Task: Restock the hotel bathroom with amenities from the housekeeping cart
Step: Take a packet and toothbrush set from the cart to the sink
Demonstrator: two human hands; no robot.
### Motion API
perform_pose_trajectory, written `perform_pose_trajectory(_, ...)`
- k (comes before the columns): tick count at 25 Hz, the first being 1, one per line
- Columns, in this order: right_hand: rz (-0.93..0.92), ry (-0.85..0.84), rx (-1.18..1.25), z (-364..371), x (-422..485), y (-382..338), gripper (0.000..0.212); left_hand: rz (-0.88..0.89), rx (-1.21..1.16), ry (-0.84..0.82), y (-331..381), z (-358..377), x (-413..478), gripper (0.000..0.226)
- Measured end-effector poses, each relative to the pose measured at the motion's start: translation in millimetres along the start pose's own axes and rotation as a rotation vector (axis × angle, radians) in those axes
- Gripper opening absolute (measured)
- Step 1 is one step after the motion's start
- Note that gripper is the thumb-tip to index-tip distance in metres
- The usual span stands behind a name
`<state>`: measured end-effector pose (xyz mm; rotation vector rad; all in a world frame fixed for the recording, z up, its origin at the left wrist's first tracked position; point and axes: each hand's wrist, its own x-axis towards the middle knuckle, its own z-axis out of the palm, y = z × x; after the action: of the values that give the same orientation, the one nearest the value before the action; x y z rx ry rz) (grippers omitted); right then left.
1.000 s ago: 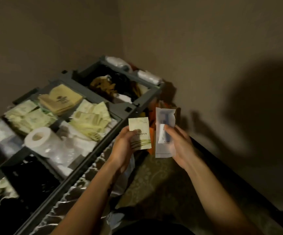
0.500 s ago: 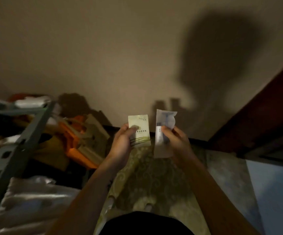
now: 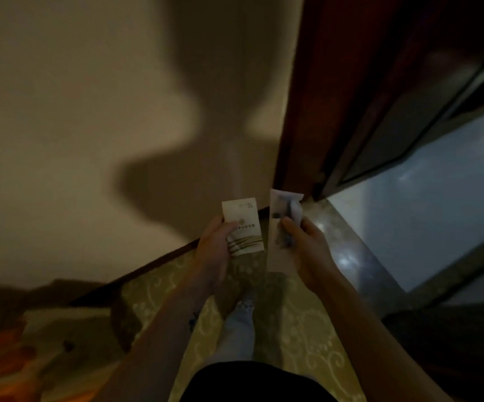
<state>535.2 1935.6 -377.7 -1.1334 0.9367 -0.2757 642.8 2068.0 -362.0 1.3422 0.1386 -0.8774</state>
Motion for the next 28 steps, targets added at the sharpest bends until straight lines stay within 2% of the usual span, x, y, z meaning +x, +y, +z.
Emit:
perform_pose_trajectory(3, -0.027, 0.161, 0.103, -24.3, 32.6, -20.8, 0.028, -0.098, 0.063, -0.122, 15.5, 39.3, 51.8, 0.026)
perform_pose_trajectory(9, -0.105, 0.377, 0.211, -61.0, 75.0, -75.4, 0.019, -0.092, 0.194, -0.382, 51.9, 123.6, 132.2, 0.021)
perform_pose_trajectory(13, -0.139, 0.462, 0.332, -88.6, 85.0, -94.2, 0.020, -0.106, 0.292, -0.521, 60.4, 183.3, 158.9, 0.019)
perform_pose_trajectory(17, -0.153, 0.632, 0.345, -127.0, 101.7, -104.8, 0.022, -0.173, 0.364, -0.634, 57.7, 245.4, 172.5, 0.016)
perform_pose_trajectory(19, -0.158, 0.747, 0.307, -152.9, 113.9, -108.6, 0.020, -0.175, 0.409, -0.660, 48.7, 283.0, 184.3, 0.017)
perform_pose_trajectory(22, -0.144, 0.815, 0.329, -206.3, 132.8, -115.3, 0.020, -0.173, 0.443, -0.693, 30.2, 348.6, 197.1, 0.022)
perform_pose_trajectory(26, -0.175, 0.794, 0.431, -295.2, 165.6, -138.7, 0.023, -0.216, 0.416, -0.674, -2.2, 444.6, 217.7, 0.018)
perform_pose_trajectory(28, -0.172, 0.788, 0.438, -341.7, 181.8, -157.7, 0.025, -0.252, 0.417, -0.688, -14.4, 497.6, 228.9, 0.028)
